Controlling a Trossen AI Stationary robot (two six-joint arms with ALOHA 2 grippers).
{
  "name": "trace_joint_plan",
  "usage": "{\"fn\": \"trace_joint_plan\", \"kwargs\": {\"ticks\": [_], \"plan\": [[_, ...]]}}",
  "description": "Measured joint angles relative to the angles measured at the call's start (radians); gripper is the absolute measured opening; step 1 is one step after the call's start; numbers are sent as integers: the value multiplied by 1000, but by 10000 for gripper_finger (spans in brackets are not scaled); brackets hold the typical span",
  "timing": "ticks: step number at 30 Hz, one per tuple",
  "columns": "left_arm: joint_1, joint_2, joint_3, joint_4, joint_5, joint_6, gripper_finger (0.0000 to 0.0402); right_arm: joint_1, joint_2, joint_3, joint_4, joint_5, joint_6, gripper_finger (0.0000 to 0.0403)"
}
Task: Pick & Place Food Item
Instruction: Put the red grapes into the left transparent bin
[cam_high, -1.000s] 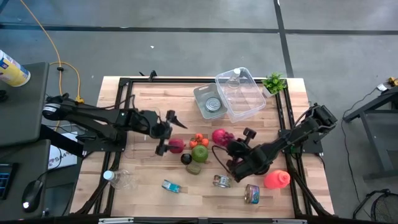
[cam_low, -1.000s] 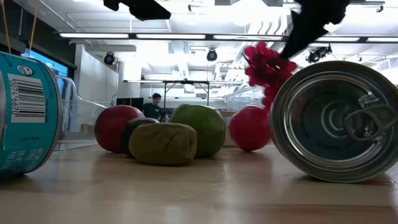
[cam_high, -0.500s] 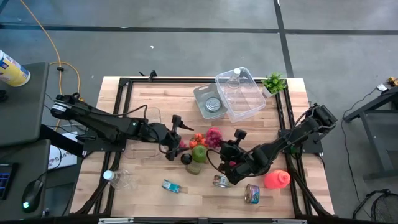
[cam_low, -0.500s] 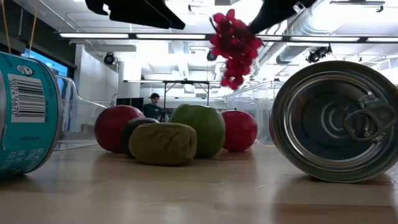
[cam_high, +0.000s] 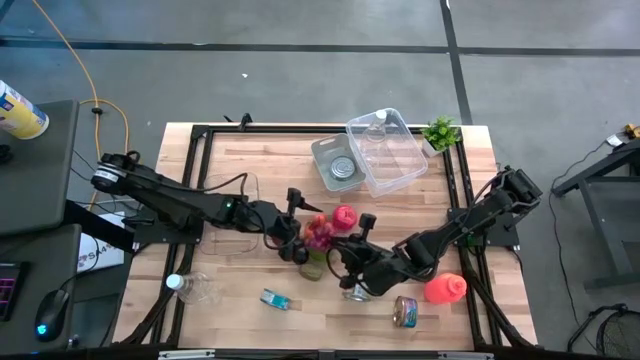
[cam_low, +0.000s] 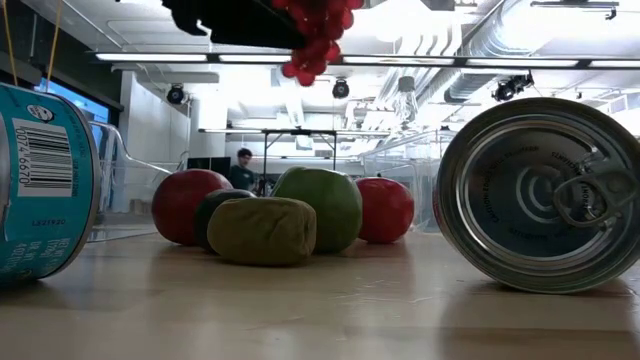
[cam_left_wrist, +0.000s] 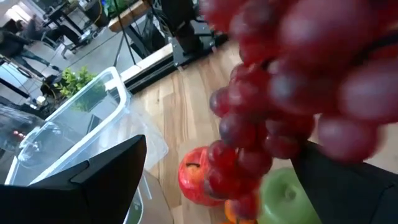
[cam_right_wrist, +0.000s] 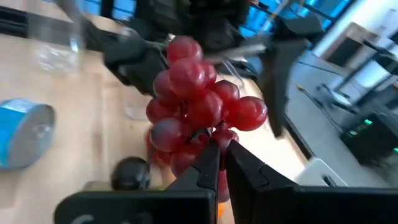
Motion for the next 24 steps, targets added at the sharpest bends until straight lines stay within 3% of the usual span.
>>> {"fn": "trace_joint_plan", "kwargs": {"ticks": [15,19,24], "plan": [[-44,0,0,47,3,14,378,-26,0,0,14,-58,-33,3],[-47,0,0,47,3,6,348,-26,0,0,19,-64,-35,3],[-61,0,0,46,3,3,277,-26,0,0,19,-64,-35,3]]}}
